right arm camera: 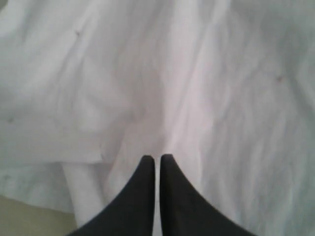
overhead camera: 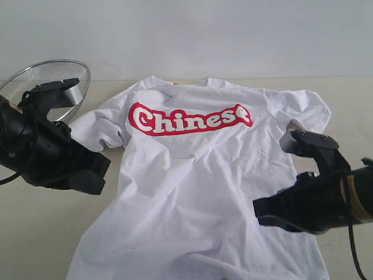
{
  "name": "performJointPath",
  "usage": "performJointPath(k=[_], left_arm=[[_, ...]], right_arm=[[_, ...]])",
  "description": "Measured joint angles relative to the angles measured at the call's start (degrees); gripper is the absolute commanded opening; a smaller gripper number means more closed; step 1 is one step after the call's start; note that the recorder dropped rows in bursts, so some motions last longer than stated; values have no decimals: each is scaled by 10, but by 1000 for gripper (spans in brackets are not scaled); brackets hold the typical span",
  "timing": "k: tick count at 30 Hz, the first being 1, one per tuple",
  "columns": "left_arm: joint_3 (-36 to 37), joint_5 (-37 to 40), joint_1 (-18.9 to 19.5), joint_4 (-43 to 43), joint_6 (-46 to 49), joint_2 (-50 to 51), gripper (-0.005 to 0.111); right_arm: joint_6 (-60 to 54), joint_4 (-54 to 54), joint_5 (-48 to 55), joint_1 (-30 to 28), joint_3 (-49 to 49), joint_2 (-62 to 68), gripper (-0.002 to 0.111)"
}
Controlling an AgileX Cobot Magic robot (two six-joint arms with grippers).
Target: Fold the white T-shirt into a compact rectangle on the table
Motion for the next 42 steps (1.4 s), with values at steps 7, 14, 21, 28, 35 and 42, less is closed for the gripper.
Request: performJointPath(k=[7,14,21,28,35,42], left_arm=[[4,-54,-1,-18,13,-16,4],[4,-68,-1,-22,15,-24,4],[4,-84,-1,-22,15,-24,4],[4,-101,-1,-22,15,-24,4],[4,-102,-1,-22,15,-24,4],[4,-103,-1,-22,15,-24,4]], right_arm=[[-43,0,30,0,-128,-37,0],[-11,4,-25,0,-171,-91,0],[-8,3,-41,0,-171,-92,0],[37,2,-37,0,-171,-92,0],[67,0,189,20,-128,-92,0],[1,18,176,22,-123,-92,0]])
